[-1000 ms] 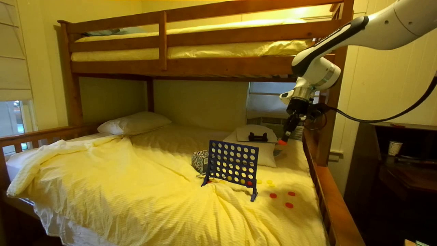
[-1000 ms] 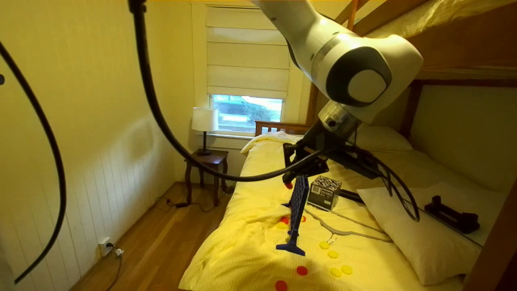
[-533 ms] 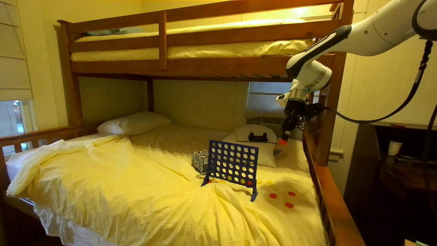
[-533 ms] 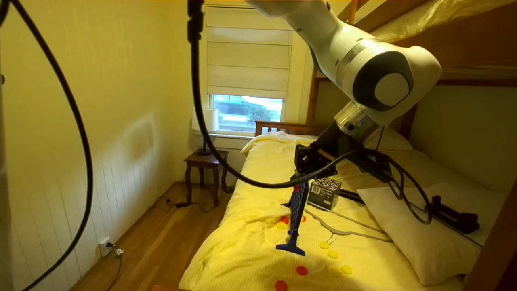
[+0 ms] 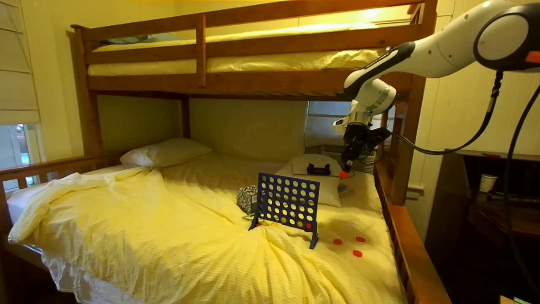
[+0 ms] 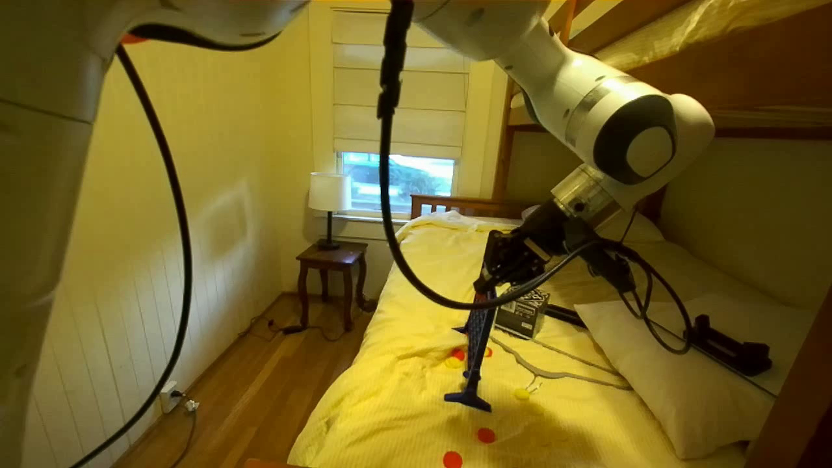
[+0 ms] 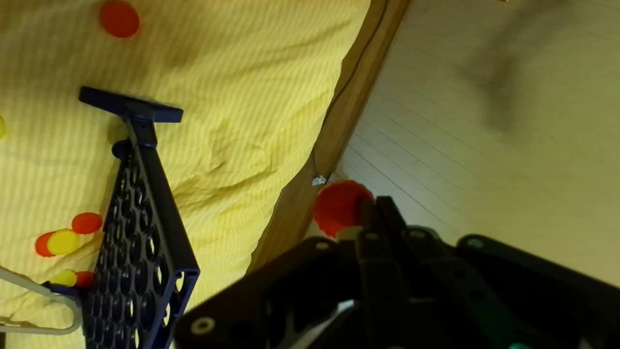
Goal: Put one orange disc in the blue board
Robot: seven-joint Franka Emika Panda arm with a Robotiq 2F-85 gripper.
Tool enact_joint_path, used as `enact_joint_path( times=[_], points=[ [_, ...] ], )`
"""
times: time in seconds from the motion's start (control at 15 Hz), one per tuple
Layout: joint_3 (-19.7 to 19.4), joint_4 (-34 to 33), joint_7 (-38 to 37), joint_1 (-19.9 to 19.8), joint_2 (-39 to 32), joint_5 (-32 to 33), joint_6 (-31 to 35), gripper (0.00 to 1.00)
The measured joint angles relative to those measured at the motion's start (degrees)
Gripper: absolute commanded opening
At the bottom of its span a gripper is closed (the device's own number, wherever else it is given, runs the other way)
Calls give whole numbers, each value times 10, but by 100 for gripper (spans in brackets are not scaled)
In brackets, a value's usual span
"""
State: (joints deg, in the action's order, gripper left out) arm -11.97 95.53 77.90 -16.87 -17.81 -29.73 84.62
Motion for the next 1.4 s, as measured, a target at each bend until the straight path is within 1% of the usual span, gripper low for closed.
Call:
enact_joint_path(
  times=[0.4, 1.2, 1.27, 1.4],
  points=[
    [28, -91, 0, -33, -69, -31, -66, 1],
    [70, -236, -13, -74, -186, -60, -121, 1],
    [75, -248, -13, -77, -195, -61, -128, 4],
    [82, -269, -14, -81, -213, -62, -140, 4]
  ],
)
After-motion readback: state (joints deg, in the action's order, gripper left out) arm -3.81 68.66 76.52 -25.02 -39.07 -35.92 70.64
